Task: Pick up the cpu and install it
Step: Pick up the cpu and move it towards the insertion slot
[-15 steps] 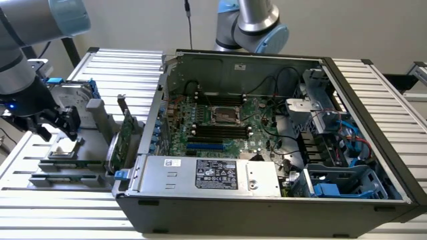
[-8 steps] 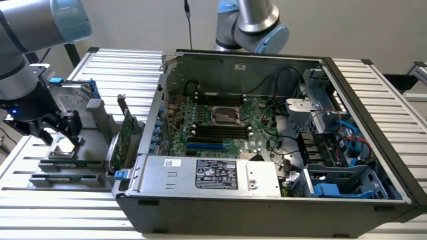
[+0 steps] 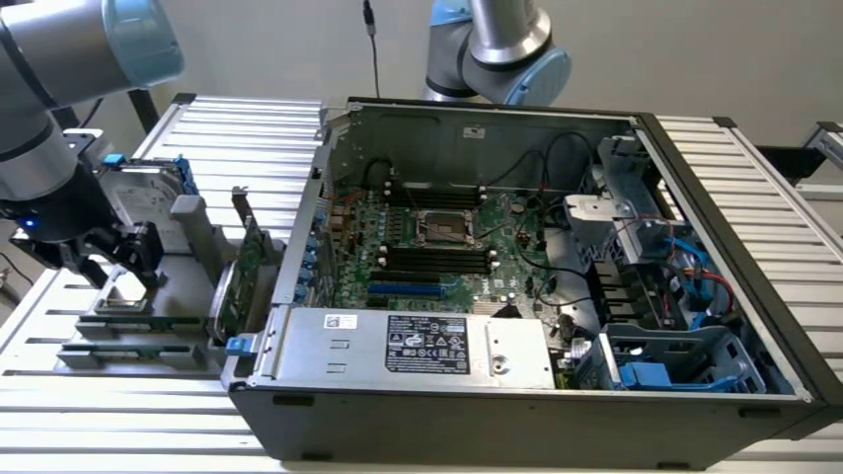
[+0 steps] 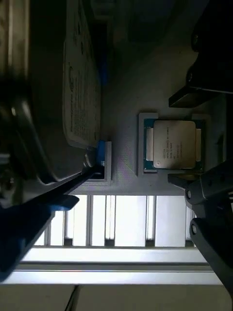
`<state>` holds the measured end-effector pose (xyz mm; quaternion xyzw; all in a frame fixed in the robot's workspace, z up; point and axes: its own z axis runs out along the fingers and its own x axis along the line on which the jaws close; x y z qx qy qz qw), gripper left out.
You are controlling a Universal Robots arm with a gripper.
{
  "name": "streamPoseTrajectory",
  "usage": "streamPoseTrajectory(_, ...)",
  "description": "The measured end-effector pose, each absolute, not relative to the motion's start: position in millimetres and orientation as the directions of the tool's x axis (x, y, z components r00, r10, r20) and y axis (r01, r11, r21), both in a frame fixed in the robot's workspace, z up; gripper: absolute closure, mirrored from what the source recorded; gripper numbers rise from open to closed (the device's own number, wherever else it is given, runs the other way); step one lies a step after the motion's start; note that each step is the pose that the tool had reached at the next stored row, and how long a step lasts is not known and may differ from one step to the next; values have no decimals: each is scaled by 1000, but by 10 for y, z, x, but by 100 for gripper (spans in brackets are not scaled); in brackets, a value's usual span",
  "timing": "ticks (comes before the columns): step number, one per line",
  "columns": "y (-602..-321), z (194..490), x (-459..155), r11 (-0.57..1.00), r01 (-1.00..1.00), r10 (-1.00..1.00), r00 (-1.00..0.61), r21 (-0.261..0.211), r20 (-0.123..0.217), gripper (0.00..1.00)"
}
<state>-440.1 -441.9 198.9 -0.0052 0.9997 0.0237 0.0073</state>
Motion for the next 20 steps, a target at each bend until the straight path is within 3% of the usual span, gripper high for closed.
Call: streamPoseTrajectory(20, -4422, 1873, -4401, 999, 20, 20, -1000, 47, -2, 35)
